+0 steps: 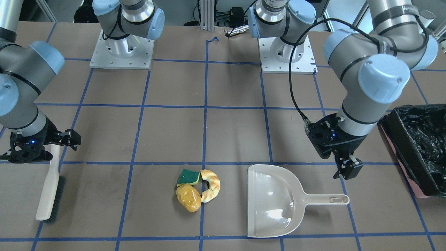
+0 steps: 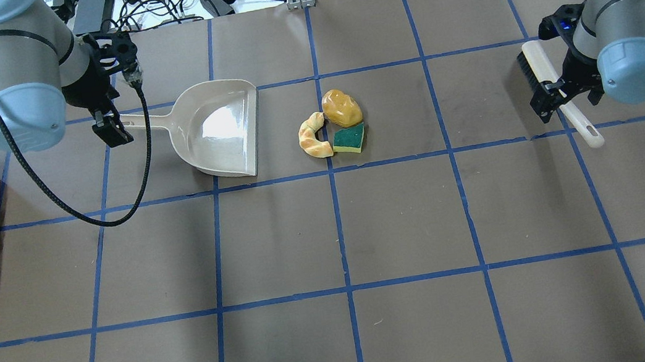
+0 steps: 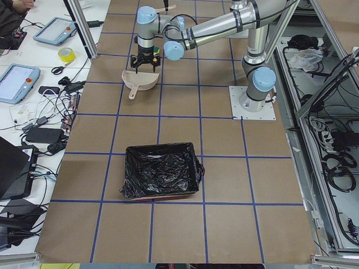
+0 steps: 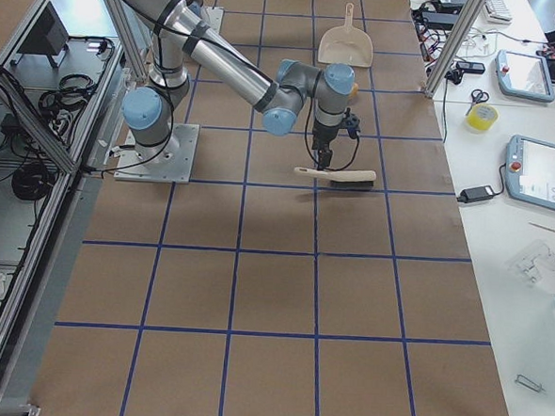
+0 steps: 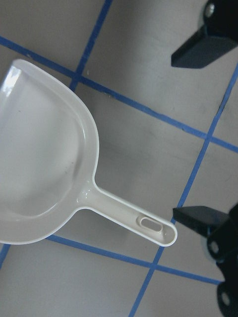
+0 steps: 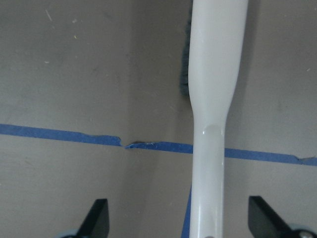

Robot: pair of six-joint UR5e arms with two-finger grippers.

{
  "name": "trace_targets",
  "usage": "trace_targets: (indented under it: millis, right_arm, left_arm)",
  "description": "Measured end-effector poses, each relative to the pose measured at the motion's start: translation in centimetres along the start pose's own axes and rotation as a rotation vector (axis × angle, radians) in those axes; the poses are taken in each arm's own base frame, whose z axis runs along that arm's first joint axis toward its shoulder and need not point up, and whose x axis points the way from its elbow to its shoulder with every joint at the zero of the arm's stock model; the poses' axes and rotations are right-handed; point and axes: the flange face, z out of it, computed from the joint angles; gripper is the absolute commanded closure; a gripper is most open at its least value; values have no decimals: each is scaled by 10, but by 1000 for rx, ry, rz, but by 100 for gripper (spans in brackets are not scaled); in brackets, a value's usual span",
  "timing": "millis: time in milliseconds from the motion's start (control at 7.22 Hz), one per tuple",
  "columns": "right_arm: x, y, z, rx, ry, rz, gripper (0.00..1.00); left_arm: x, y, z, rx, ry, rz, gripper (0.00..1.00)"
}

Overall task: Sweep and dump trash into bin
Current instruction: 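Close the left gripper on the dustpan handle while the right grasps the brush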

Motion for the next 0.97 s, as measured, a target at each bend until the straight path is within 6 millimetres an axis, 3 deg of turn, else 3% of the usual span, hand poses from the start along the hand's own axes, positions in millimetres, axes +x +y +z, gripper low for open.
trace_targets:
  millis: [415, 692, 969]
  right_arm:
    - [16, 8, 18, -31, -19, -17, 8]
    - [30, 11, 31, -51, -39, -31, 14]
    - [34, 13, 34, -56, -48, -26, 18]
  left_arm:
    - [-50, -2, 39, 24, 6, 177, 0]
    - [-57, 13, 71, 38, 54, 168, 0]
    - [-54, 19, 84, 39, 119, 156, 0]
